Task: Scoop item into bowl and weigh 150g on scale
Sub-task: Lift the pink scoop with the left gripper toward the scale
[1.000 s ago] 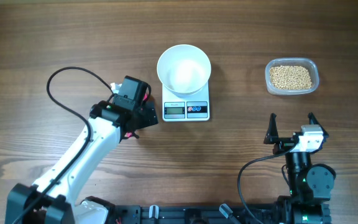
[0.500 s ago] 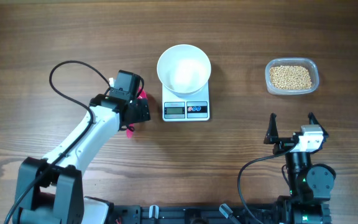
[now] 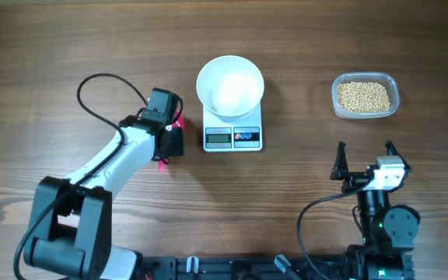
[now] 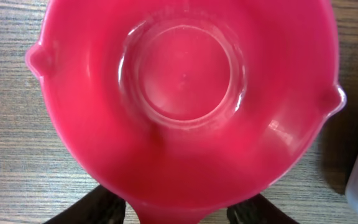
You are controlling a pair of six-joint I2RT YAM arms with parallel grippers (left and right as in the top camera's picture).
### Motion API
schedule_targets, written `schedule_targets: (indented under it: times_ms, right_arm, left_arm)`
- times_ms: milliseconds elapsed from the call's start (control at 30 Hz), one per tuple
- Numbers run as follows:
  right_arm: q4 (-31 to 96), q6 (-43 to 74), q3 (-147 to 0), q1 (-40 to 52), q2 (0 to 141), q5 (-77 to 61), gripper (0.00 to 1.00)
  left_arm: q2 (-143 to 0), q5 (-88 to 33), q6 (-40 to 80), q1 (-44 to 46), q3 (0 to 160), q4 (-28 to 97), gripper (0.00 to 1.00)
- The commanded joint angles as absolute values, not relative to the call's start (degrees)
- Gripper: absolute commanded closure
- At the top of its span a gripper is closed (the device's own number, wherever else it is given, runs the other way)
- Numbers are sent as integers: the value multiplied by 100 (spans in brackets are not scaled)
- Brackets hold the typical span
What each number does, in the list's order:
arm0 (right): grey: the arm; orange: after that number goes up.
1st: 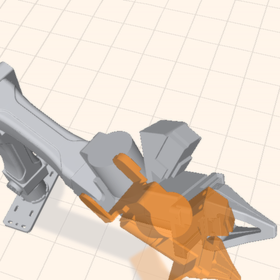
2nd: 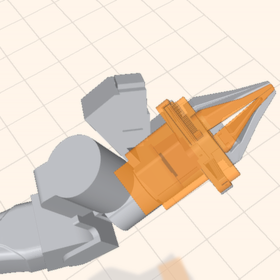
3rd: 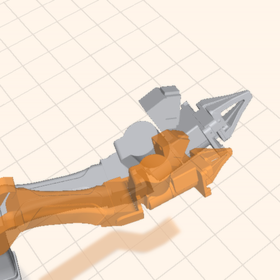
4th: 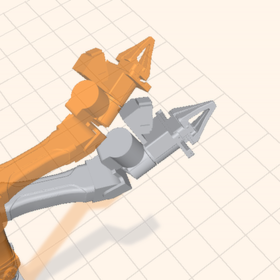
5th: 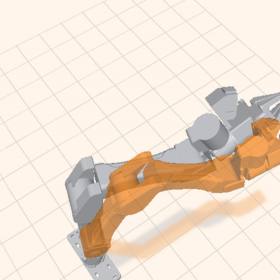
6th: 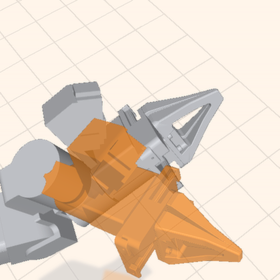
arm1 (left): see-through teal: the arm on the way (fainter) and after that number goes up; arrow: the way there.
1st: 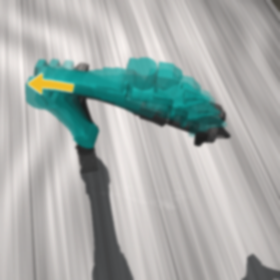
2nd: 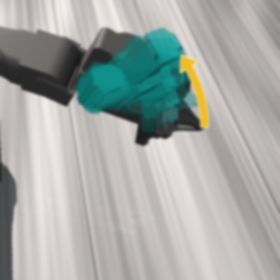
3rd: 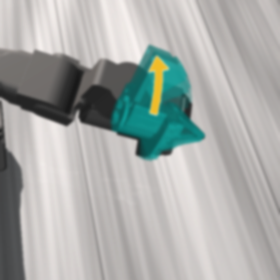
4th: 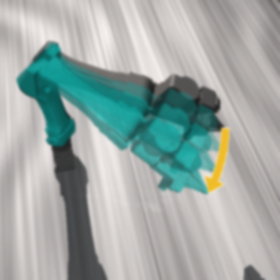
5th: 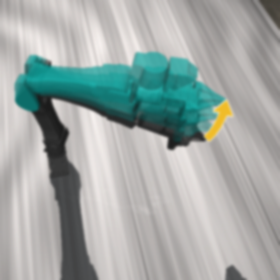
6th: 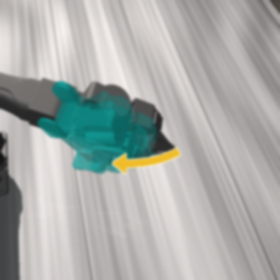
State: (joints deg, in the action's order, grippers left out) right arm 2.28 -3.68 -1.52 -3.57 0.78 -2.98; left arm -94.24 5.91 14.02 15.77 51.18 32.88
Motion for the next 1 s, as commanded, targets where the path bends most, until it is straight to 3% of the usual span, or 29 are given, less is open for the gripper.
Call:
schedule_targets:
  times_ms: [0,200,833,967]
  right_arm:
    - [211,-285,-137,-373,43,-353,0]
    - [211,-285,-137,-373,43,-353,0]
    - [211,-285,-137,-373,43,-353,0]
    - [211,-287,-137,-373,43,-353,0]
  left_arm:
    - [-9452,539,1481,1553,5100,3229,56]
    - [-9452,537,1719,1551,5100,3225,72]
    - [-9426,386,2495,1553,5118,3227,96]
    - [-9201,362,2775,1553,5297,3306,96]
